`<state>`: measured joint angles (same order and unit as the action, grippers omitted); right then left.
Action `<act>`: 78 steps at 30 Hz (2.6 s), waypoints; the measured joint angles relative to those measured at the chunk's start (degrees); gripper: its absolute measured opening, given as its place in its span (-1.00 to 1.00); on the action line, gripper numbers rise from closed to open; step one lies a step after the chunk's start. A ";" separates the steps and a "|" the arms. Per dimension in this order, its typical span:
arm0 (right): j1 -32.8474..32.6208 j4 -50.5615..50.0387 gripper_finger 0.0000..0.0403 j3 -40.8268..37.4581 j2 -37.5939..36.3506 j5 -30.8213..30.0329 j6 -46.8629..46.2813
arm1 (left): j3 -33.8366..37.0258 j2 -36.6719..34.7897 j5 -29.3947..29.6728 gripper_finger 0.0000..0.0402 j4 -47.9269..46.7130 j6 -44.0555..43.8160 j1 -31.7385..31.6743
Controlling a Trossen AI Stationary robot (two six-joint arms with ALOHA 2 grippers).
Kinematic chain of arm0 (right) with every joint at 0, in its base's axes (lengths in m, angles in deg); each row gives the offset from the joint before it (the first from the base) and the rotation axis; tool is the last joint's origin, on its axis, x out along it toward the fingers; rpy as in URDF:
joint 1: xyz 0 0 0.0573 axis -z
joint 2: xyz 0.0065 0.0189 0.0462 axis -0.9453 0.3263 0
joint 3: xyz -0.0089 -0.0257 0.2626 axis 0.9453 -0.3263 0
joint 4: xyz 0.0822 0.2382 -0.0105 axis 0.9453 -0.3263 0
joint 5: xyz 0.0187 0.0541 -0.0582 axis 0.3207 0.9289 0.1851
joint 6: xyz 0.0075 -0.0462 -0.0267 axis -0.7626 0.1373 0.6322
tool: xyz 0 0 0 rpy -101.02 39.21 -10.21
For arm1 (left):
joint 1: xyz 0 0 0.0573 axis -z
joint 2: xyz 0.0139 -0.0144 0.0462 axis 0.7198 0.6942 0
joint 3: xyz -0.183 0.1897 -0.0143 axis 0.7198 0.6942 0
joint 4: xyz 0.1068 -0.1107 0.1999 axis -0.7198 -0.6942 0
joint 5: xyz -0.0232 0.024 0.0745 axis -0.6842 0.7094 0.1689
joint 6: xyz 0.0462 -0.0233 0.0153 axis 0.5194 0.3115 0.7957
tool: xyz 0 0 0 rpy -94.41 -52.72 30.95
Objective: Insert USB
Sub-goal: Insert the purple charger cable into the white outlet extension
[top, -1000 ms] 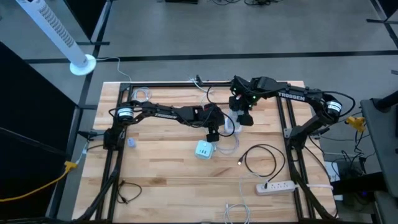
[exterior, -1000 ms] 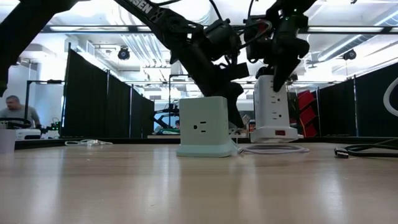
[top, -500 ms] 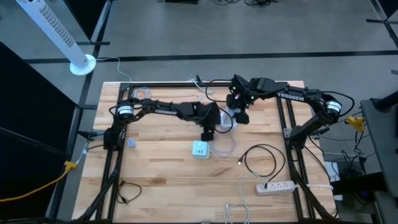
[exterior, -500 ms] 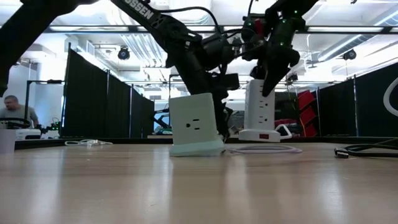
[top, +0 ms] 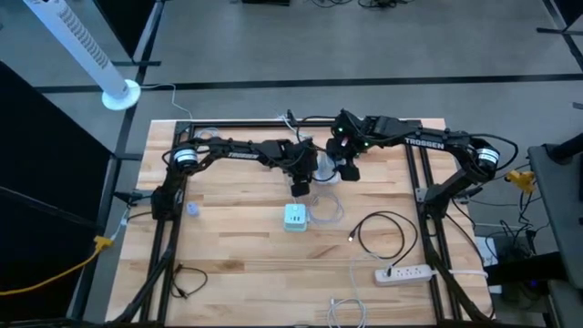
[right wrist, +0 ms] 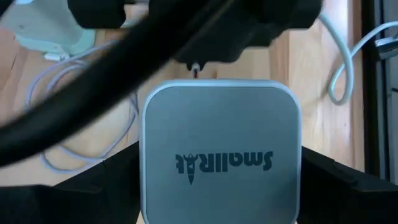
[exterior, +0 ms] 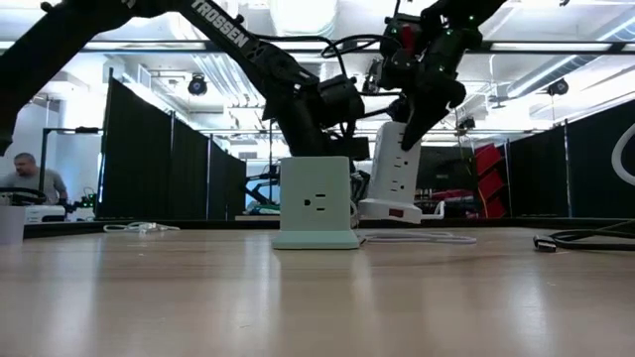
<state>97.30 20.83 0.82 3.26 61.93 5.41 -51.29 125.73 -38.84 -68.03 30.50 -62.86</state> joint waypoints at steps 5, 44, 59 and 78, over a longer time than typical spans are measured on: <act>-0.23 1.50 0.46 0.23 -0.01 0.01 -0.23 | -0.04 1.23 -0.02 -0.92 0.24 0.10 -0.13; -1.49 -0.72 0.46 0.59 3.57 -2.50 -2.24 | -0.31 1.53 -2.90 -0.92 5.04 1.08 0.23; -2.89 -0.60 0.46 0.79 3.28 -0.15 -1.58 | -0.31 1.40 0.24 -0.92 4.35 0.69 -0.20; -2.80 1.55 0.46 0.87 3.09 -0.78 -2.15 | -0.33 1.86 -1.31 -0.92 3.93 1.17 -0.22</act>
<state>94.51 22.37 1.69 6.35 61.15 3.26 -51.62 127.58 -40.16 -64.10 31.68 -63.07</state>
